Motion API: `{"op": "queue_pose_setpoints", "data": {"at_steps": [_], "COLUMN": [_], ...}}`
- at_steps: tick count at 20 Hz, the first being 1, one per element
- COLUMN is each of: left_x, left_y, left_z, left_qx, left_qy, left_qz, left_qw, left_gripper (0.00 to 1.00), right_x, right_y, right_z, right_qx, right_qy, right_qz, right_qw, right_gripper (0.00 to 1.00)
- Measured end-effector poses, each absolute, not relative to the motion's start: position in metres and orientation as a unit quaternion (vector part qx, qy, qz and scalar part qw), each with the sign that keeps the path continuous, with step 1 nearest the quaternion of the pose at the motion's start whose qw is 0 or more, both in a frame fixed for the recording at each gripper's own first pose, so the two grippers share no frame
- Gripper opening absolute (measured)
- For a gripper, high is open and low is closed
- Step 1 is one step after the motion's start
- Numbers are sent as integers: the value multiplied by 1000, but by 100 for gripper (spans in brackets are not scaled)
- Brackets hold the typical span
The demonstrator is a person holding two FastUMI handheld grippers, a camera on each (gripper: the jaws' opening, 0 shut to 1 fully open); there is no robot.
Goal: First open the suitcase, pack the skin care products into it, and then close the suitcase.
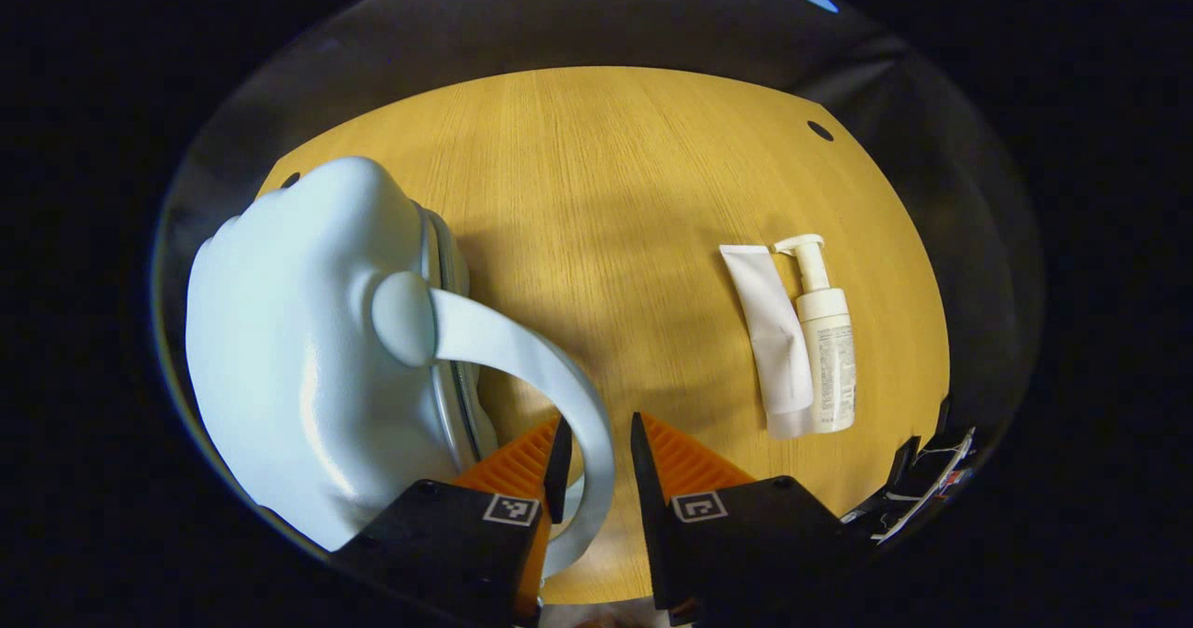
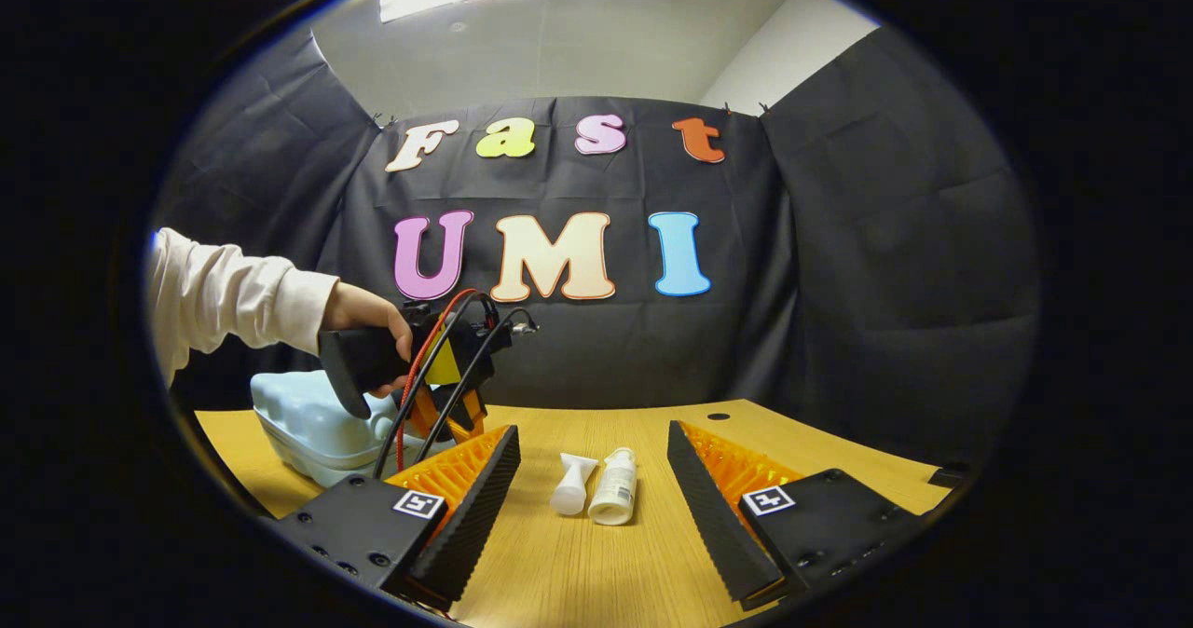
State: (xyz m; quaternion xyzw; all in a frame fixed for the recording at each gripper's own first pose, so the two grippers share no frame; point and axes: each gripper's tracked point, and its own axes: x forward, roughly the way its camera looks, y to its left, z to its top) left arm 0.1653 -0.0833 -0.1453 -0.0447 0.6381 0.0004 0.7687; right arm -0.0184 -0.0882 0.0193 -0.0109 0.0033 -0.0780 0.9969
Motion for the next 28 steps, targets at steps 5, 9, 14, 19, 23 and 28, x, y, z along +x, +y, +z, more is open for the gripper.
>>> {"op": "queue_pose_setpoints", "data": {"at_steps": [5, 9, 14, 19, 23, 28], "left_x": [168, 171, 170, 173, 178, 174], "left_y": [-91, -92, -86, -76, -50, 23], "left_z": [-139, -129, -92, -44, 11, 86], "left_qx": [-31, -11, -40, -80, -144, -189], "left_qy": [635, 618, 597, 561, 514, 435], "left_qz": [-14, -18, -32, -43, -54, -38], "left_qw": [772, 786, 800, 823, 844, 880], "left_gripper": [10, 8, 5, 4, 5, 5], "right_x": [-18, -17, -17, -17, -19, -15], "right_y": [-84, -78, -73, -65, -62, -63], "right_z": [18, 19, 19, 20, 30, 39], "right_qx": [-17, -25, -26, -29, -39, -69], "right_qy": [4, 5, 4, 5, -6, -17], "right_qz": [-75, -69, -65, -59, -61, -69], "right_qw": [997, 997, 998, 998, 997, 995], "right_gripper": [100, 100, 100, 100, 100, 100]}}
